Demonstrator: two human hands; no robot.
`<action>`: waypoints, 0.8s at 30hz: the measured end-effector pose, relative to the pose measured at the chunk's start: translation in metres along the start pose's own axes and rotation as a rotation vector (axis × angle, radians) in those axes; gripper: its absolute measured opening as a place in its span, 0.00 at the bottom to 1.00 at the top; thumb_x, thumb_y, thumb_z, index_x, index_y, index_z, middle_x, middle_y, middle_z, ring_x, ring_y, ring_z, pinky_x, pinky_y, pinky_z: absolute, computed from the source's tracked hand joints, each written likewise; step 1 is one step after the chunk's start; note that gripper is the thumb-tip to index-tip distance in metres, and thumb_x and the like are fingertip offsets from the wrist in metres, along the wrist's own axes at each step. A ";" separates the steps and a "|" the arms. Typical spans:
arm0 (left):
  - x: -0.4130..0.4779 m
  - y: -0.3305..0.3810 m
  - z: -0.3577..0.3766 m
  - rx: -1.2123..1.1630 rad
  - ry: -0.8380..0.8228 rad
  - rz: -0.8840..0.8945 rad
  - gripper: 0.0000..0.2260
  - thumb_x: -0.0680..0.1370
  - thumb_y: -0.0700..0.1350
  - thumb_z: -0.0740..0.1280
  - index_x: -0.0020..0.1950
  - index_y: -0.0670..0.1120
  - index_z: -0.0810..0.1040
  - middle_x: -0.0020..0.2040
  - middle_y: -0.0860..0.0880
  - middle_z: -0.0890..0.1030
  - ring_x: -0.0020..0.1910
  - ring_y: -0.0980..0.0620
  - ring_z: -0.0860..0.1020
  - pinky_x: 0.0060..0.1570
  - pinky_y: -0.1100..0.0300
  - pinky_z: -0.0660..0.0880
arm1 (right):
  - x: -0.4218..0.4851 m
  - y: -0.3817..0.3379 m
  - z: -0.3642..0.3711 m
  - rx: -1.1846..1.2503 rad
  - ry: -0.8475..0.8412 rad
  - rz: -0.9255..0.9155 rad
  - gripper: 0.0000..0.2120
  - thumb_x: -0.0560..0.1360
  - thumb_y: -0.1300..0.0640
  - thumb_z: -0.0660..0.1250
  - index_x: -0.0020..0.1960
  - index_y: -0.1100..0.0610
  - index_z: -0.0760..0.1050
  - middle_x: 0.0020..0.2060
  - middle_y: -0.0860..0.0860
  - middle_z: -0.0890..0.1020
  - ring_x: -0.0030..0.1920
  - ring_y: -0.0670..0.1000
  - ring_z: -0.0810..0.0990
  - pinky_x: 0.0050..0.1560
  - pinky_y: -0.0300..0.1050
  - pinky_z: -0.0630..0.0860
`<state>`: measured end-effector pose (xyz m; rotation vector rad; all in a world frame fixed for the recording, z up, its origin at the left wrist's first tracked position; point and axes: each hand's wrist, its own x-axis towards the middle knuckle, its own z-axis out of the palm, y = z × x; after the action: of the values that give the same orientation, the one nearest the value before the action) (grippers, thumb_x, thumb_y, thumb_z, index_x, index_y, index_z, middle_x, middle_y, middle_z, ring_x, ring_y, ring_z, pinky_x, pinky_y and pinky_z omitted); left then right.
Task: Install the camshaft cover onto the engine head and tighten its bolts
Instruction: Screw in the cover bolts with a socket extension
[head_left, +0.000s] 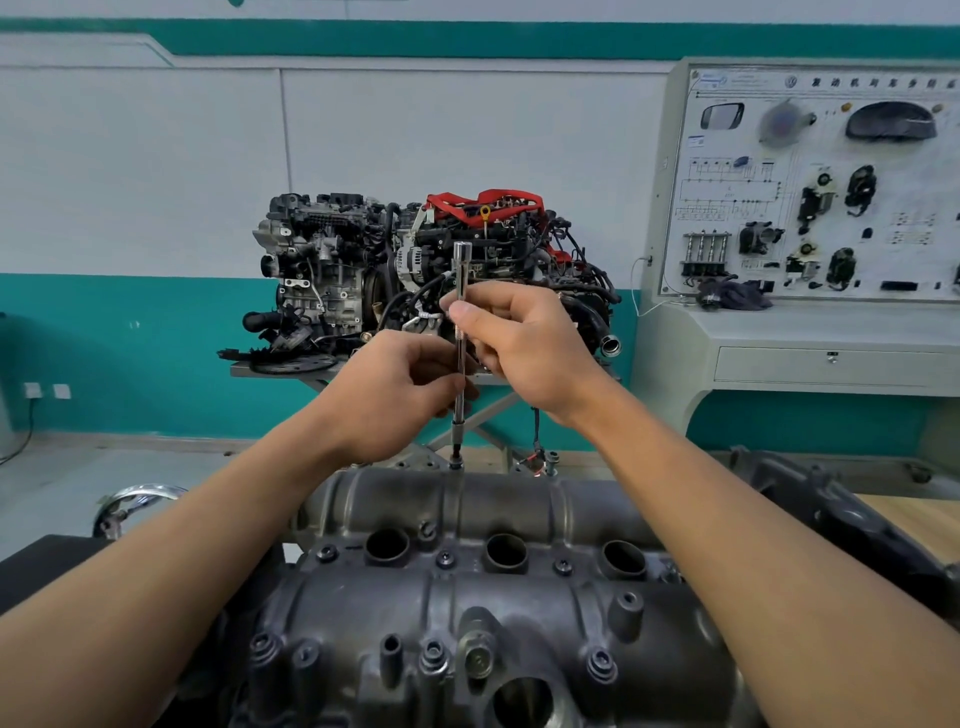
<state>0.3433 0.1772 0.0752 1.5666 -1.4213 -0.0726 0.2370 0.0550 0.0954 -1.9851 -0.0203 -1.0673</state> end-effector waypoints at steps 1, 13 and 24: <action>0.000 0.000 0.000 -0.003 -0.004 -0.003 0.07 0.79 0.35 0.68 0.55 0.42 0.84 0.45 0.48 0.87 0.47 0.52 0.86 0.52 0.54 0.82 | 0.000 -0.001 0.000 -0.022 0.006 -0.003 0.06 0.80 0.62 0.66 0.47 0.57 0.81 0.24 0.40 0.76 0.25 0.38 0.73 0.29 0.28 0.69; 0.002 -0.001 -0.002 -0.060 -0.041 -0.024 0.08 0.79 0.33 0.68 0.55 0.39 0.83 0.46 0.44 0.87 0.45 0.48 0.86 0.46 0.58 0.83 | 0.000 0.000 0.003 -0.004 0.011 0.055 0.08 0.79 0.54 0.68 0.52 0.59 0.80 0.26 0.42 0.73 0.27 0.40 0.71 0.30 0.33 0.69; 0.004 0.000 0.004 0.066 0.108 -0.007 0.08 0.74 0.44 0.76 0.45 0.40 0.84 0.37 0.43 0.86 0.39 0.40 0.85 0.43 0.42 0.82 | 0.001 0.002 0.014 -0.218 0.282 -0.004 0.16 0.71 0.52 0.77 0.34 0.55 0.72 0.26 0.46 0.72 0.25 0.41 0.68 0.29 0.35 0.68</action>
<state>0.3423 0.1720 0.0748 1.6048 -1.3461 0.0548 0.2473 0.0632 0.0910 -2.0056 0.2532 -1.3929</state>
